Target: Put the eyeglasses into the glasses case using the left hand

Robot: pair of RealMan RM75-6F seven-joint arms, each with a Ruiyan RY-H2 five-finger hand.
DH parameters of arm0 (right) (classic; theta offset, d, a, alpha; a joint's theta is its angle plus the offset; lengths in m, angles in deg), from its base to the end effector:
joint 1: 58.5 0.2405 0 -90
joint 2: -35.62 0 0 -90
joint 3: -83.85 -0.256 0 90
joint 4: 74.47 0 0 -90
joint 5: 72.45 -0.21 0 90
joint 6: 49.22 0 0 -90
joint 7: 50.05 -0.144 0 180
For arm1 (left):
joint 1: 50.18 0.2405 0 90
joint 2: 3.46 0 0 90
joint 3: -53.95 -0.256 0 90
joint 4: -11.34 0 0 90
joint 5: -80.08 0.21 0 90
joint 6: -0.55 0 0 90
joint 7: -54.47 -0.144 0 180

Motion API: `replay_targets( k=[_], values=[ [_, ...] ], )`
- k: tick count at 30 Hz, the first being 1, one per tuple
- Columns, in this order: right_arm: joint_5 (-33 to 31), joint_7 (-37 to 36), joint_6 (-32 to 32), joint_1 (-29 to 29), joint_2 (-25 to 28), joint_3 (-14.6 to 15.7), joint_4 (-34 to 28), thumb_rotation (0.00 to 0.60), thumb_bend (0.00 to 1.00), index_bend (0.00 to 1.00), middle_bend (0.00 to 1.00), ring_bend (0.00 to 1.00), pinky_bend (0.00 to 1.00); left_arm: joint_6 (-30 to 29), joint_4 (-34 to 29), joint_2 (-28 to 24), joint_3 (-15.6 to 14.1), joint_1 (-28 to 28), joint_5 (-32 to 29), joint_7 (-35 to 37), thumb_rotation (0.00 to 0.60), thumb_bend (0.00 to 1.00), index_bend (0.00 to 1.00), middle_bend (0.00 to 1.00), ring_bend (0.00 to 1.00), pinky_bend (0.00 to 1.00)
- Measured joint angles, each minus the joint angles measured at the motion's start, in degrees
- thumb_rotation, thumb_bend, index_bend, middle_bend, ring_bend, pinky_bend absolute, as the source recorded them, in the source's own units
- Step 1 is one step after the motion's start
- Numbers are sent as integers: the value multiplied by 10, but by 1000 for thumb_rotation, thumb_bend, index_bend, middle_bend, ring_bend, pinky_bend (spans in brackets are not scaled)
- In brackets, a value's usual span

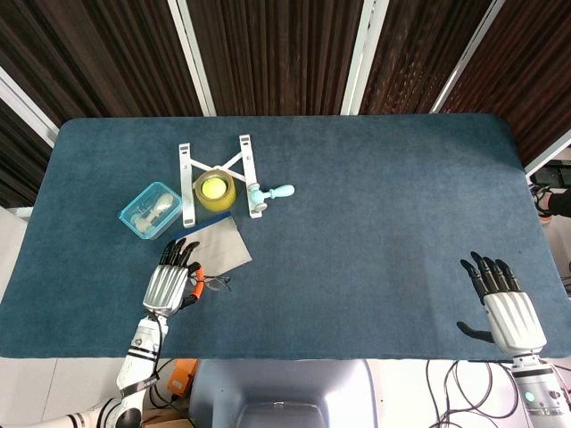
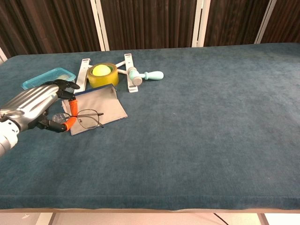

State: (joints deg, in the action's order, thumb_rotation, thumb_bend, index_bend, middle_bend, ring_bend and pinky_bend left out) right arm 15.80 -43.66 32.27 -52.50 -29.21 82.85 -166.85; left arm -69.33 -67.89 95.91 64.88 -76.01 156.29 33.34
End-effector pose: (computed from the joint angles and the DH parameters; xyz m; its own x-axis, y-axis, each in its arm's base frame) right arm -0.3072 -0.1795 0.1401 0.4915 -0.0822 0.8670 -0.8705 -0.0763 0.4862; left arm -0.1896 0.2875 -0.0308 0.3598 0.0890 0.9288 0.9156 -0.2252 -0.3331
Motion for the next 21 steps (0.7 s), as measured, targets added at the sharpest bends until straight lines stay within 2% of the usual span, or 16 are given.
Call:
replay_targets(
  k=[8,21],
  values=[
    [-2,-10,1,0,4,-2,0,600,176,0,0,0,0,19,23,39,52,-43,-74,-77,600,498,650,129,26,49],
    [-11,-24,-5,3,9,-7,3,600,176,0,0,0,0,61,147,118,126,-131,-161,-86,600,498,650,140,44,49]
  ],
)
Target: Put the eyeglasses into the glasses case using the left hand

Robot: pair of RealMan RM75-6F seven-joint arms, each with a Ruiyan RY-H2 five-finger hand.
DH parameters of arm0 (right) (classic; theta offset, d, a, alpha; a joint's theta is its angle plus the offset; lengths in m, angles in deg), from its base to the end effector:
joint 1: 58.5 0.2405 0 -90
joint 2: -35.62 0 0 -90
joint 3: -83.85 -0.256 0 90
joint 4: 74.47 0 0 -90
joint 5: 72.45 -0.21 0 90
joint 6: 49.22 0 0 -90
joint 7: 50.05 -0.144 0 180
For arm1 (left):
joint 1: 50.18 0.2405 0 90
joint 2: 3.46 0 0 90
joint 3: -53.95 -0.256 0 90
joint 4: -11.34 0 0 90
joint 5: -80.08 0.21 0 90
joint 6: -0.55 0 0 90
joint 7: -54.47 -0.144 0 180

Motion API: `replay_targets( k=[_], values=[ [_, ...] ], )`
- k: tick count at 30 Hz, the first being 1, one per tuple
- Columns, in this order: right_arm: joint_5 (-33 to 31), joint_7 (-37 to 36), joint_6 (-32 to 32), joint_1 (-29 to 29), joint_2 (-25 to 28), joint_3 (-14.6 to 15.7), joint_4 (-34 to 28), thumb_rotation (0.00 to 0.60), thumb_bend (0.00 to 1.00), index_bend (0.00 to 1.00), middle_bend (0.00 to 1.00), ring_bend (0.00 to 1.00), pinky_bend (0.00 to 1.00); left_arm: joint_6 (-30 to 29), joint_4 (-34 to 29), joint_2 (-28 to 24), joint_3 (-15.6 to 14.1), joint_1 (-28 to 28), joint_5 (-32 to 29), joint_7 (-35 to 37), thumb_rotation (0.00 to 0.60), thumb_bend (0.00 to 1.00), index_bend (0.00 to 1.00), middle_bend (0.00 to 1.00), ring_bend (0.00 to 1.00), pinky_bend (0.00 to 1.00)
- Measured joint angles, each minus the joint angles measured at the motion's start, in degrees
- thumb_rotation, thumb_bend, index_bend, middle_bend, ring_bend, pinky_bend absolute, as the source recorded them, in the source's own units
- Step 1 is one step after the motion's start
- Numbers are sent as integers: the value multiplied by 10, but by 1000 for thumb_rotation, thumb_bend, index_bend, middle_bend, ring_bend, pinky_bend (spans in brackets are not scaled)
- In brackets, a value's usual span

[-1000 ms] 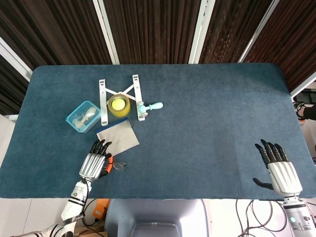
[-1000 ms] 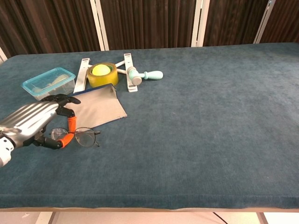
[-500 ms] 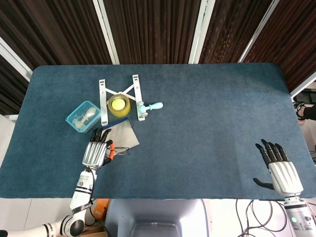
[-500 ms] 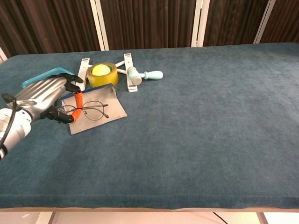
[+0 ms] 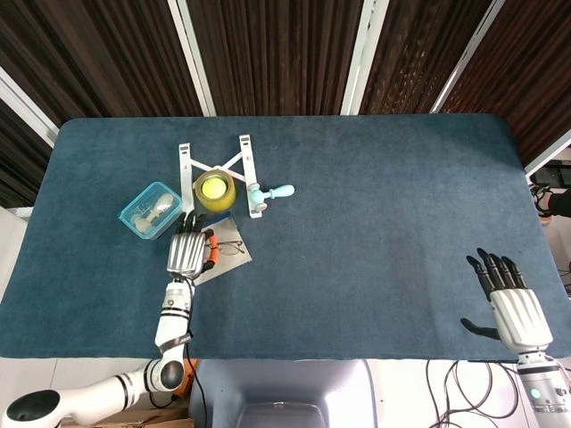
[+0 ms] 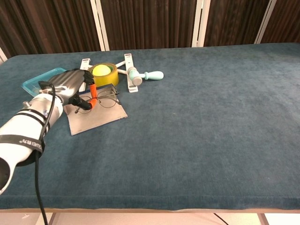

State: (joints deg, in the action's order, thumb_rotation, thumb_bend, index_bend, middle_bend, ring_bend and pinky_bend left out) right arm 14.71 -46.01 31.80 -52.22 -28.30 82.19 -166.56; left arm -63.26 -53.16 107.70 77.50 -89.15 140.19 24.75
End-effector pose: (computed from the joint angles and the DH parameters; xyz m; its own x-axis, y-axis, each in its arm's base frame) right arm -0.3108 -0.1838 0.1473 0.4712 -0.0793 0.8785 -0.8819 -0.0574 0.4679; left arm -0.1496 0.3658 -0.0610 0.3632 0.0807 0.9282 0.9310 -0.0695 -0.3582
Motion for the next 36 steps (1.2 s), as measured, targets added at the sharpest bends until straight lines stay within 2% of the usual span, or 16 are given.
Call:
replay_targets(
  k=[12,27,36],
  values=[
    [-5,-3,-2,0,2,-2,1,600,176,0,0,0,0,32,92,32,28,-50,-54,6,600,498,650,144,52,50],
    [-4,1,-2,0,1,0,0,600,176,0,0,0,0,34,139,32,26,-65,-69,15,600,475,644,156,69,52],
    [0,-3,-1,-1,4,2,-1,600,176,0,0,0,0,42,172,39,19,-70,-78,17,600,462,538,152,71,55]
  ],
)
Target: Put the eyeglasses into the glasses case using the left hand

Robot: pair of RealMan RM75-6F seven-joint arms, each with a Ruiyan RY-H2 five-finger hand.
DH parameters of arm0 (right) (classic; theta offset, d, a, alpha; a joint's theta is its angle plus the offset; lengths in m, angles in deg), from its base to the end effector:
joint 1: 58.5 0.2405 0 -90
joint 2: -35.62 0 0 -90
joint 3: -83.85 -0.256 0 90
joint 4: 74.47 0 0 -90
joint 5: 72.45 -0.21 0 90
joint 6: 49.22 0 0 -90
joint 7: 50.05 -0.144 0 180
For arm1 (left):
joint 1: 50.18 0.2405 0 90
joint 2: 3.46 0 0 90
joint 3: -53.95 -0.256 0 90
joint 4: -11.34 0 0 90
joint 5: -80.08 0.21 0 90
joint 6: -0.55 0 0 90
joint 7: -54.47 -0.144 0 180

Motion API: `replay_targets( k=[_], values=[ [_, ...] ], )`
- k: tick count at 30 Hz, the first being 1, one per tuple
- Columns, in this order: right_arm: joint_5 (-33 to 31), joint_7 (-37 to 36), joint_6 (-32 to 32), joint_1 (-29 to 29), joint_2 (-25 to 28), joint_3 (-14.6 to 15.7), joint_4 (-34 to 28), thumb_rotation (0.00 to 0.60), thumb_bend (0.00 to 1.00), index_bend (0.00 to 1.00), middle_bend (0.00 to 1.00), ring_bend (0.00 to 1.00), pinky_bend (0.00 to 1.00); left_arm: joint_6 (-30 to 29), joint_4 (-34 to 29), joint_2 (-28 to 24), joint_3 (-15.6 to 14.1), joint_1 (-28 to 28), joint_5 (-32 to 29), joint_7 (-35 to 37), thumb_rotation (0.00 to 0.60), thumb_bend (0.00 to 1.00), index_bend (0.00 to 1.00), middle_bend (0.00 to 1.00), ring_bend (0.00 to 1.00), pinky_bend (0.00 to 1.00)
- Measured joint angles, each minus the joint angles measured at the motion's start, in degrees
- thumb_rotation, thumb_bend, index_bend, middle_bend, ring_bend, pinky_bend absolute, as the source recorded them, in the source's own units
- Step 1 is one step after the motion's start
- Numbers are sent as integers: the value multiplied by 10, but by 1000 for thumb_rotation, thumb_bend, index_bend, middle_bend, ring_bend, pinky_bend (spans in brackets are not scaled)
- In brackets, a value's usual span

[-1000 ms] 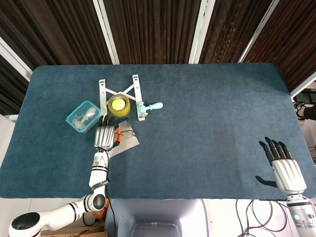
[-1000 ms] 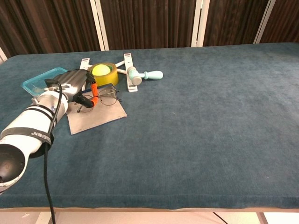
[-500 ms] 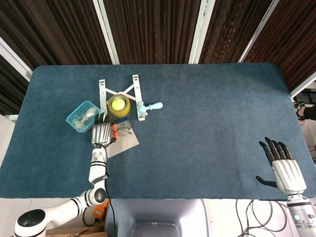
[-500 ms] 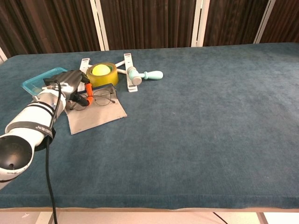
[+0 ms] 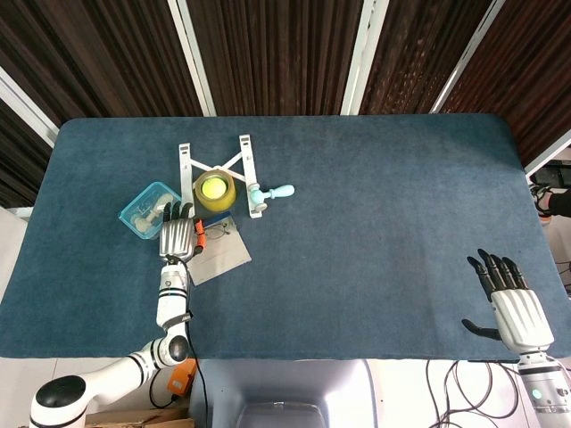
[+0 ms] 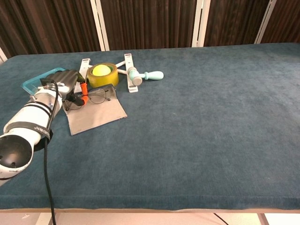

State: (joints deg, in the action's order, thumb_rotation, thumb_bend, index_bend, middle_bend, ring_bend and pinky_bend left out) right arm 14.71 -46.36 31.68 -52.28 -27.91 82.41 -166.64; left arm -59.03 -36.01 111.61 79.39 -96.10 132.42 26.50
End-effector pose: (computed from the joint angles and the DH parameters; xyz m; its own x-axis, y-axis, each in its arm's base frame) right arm -0.3118 -0.1827 0.1486 0.4706 -0.0855 0.8782 -0.8823 -0.0560 0.4674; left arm -0.1759 0.4060 -0.0627 0.4213 0.0916 0.9023 0.9019 0.0619 -0.4274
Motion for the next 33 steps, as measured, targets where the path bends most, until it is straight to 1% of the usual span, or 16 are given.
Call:
replay_targets(
  k=[8,16,25,28,33],
  values=[
    [2,-4,-2,1,1,1,0,600,176,0,0,0,0,6,19,4,-5,-4,2,13,600,447,413,139,70,58],
    [3,-3,0,0,1,1,0,600,176,0,0,0,0,-1,11,-1,-16,1,17,29,600,409,248,112,67,69],
    [3,-4,1,0,2,1,-1,600,176,0,0,0,0,-4,0,-7,-19,4,17,26,600,386,81,33,33,77],
    [3,-5,0,0,3,1,-1,600,176,0,0,0,0,-9,-4,-9,-20,5,17,26,600,386,42,3,20,79],
    [4,-4,1,0,2,1,-1,600,176,0,0,0,0,-24,-14,-12,-23,8,28,29,600,384,1,0,0,81]
  ],
)
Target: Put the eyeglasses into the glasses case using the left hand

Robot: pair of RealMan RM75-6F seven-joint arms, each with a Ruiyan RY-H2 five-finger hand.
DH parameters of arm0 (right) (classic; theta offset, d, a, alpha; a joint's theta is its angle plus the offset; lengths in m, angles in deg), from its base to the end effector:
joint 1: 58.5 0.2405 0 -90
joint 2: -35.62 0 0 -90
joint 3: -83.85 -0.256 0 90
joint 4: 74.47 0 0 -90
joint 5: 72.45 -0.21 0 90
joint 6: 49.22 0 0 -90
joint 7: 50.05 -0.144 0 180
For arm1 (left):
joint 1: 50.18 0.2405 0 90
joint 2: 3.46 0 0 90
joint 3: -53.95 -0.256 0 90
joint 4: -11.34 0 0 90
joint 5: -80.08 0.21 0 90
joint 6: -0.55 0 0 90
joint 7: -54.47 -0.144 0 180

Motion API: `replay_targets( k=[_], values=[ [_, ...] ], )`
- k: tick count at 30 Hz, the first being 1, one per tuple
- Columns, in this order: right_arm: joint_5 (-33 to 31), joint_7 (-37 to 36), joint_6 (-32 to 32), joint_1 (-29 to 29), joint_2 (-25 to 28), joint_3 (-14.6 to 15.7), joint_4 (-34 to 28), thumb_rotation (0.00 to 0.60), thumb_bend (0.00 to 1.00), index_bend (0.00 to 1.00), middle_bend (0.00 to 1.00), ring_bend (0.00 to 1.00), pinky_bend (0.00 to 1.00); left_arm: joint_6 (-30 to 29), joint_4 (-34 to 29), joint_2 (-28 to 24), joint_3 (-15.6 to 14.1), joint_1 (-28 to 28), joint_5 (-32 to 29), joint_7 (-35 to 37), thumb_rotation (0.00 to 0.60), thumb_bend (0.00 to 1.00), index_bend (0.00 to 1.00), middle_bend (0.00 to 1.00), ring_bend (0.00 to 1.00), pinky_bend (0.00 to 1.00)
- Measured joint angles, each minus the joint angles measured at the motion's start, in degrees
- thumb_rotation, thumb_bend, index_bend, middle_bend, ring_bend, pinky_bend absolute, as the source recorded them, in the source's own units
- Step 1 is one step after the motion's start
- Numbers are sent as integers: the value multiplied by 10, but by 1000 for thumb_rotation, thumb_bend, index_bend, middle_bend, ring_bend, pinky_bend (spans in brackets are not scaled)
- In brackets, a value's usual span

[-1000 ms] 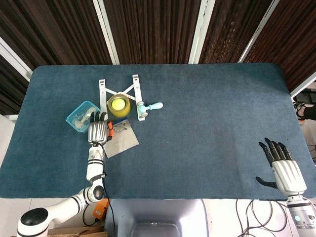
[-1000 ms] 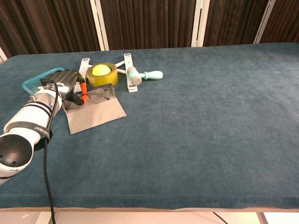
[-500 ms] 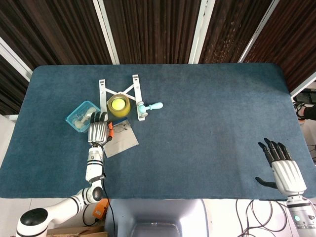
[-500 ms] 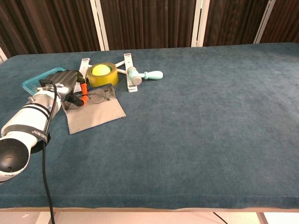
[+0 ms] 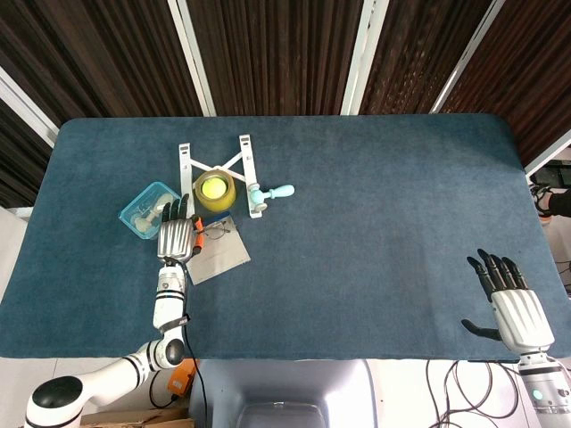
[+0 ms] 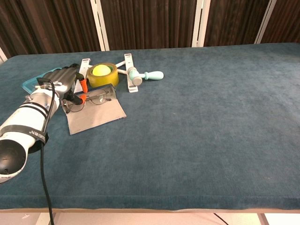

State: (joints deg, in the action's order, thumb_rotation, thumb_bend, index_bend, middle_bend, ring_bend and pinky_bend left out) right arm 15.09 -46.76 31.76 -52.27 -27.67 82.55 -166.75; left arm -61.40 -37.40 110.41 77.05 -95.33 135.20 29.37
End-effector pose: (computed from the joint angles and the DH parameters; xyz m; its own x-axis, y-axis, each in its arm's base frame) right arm -0.3110 -0.1822 0.1493 0.4675 -0.0862 0.8798 -0.8839 -0.0620 0.4636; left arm -0.1752 0.4016 -0.0572 0.4227 0.0512 0.9048 0.9053 0.0229 -0.4242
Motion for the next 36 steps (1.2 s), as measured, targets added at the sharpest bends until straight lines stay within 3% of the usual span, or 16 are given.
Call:
replay_targets(
  k=[12,20,26,36],
  values=[
    [2,3,-1,0,-1,1,-1,600,176,0,0,0,0,-34,-59,-24,-15,17,30,12,600,385,2,0,0,80],
    [6,5,1,-1,-2,3,-3,600,176,0,0,0,0,-76,-200,-79,-79,70,95,42,600,351,112,0,0,81],
    [14,3,4,-2,0,7,-4,600,176,0,0,0,0,-68,-279,-110,-128,95,108,23,600,325,181,0,0,85],
    [23,-8,7,-4,5,12,-5,600,176,0,0,0,0,-56,-286,-90,-123,99,48,-69,600,323,246,0,0,84]
  ],
)
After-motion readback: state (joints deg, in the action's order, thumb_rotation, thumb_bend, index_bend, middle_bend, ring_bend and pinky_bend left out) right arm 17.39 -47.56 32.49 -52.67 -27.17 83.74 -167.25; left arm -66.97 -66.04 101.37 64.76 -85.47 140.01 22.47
